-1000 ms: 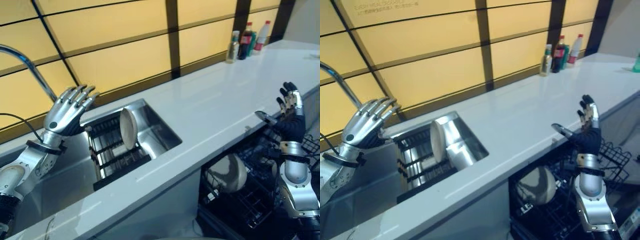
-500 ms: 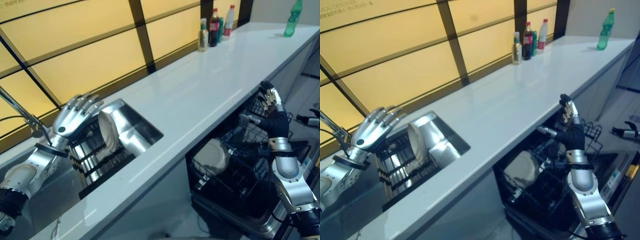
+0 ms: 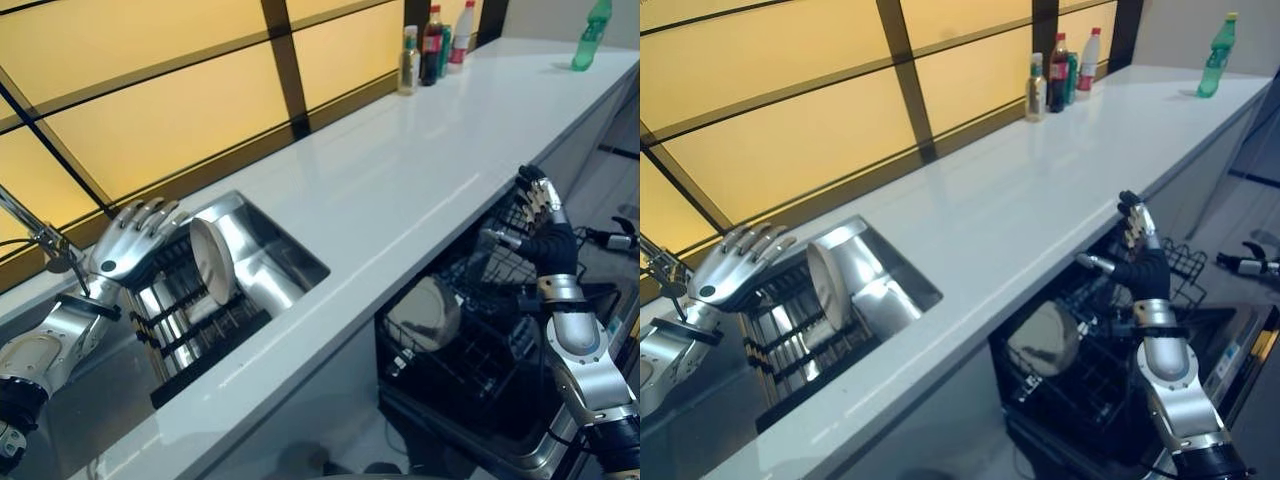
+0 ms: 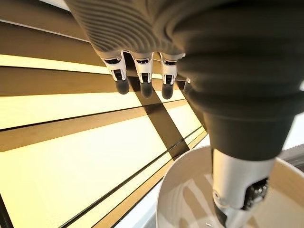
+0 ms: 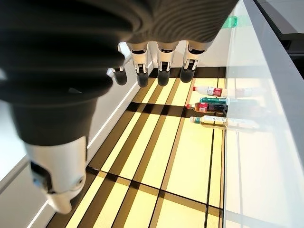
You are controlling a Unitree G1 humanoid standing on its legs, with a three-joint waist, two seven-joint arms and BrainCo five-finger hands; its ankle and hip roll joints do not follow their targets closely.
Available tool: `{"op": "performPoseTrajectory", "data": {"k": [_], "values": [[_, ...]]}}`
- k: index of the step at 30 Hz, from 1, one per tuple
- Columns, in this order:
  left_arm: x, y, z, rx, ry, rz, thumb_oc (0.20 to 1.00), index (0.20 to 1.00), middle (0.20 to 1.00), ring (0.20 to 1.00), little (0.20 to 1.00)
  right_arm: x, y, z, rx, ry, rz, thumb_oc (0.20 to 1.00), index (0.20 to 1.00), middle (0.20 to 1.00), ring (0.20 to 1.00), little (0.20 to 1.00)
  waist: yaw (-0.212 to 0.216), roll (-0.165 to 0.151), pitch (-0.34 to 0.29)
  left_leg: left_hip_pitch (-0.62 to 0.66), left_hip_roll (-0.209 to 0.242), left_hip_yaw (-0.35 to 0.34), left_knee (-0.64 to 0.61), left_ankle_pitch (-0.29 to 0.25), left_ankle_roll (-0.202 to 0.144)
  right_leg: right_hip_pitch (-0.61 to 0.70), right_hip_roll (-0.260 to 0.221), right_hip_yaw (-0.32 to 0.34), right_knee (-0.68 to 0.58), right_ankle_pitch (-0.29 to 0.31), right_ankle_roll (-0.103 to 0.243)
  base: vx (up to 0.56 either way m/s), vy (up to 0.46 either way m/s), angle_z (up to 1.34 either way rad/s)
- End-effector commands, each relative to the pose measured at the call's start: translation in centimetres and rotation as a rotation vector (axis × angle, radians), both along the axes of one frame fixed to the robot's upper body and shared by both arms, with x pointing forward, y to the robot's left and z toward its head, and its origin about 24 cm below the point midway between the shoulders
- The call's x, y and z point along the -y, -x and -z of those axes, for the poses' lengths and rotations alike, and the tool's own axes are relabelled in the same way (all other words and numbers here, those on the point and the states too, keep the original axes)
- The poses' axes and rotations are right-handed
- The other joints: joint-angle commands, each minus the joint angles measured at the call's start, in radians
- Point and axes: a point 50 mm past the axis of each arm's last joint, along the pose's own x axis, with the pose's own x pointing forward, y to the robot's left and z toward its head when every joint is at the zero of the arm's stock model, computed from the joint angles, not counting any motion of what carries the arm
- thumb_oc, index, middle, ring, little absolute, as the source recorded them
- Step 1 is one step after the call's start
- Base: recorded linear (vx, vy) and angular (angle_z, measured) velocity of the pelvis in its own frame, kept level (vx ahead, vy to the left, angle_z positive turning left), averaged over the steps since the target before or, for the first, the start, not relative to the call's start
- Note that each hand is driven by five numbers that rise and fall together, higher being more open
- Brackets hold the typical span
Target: Pick up plates and place into dishwasher.
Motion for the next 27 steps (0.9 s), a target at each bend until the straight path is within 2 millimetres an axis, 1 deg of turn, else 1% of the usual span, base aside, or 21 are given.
{"op": "performPoseTrajectory", "data": {"k": [1,12,21,25,27], "values": [[-1.6,-0.1,-3.1,0.093,-0.102,-0.036,1.0,1.0,1.0,1.0,1.0,0.6,0.0,-1.4,0.051,0.003,-0.012,1.0,1.0,1.0,1.0,1.0,-0.015,-0.055,-0.055,-0.061,-0.078,0.036,0.072,-0.087,0.069,0.101,-0.007,-0.02,-0.155,0.011,0.044,0.09,0.083,-0.03],[-2.0,0.0,-4.3,0.197,-0.129,-0.058,1.0,1.0,1.0,1.0,1.0,1.2,0.7,-0.4,0.002,-0.011,0.028,1.0,1.0,1.0,1.0,1.0,-0.044,-0.044,-0.04,-0.059,-0.106,0.062,0.075,-0.11,0.104,0.063,-0.031,0.019,-0.148,0.034,0.076,0.08,0.034,-0.07],[-2.3,0.3,-4.7,0.302,-0.115,-0.105,1.0,1.0,1.0,1.0,1.0,1.9,1.3,0.3,-0.03,-0.027,0.047,1.0,1.0,1.0,1.0,1.0,-0.069,-0.037,-0.04,-0.055,-0.12,0.08,0.088,-0.127,0.115,0.046,-0.039,0.047,-0.14,0.04,0.089,0.06,0.007,-0.12],[-1.8,0.2,-4.1,0.294,-0.113,-0.088,1.0,1.0,1.0,1.0,1.0,2.0,1.4,0.6,-0.044,-0.032,0.049,1.0,1.0,1.0,1.0,1.0,-0.076,-0.038,-0.043,-0.051,-0.122,0.083,0.091,-0.132,0.117,0.04,-0.041,0.051,-0.133,0.041,0.092,0.07,-0.007,-0.09],[-0.8,-0.3,-3.3,0.213,-0.125,-0.042,1.0,1.0,1.0,1.0,1.0,2.0,1.3,0.6,-0.051,-0.026,0.047,1.0,1.0,1.0,1.0,1.0,-0.082,-0.035,-0.04,-0.051,-0.124,0.084,0.099,-0.136,0.118,0.032,-0.043,0.053,-0.121,0.039,0.093,0.06,0.024,-0.04]]}}
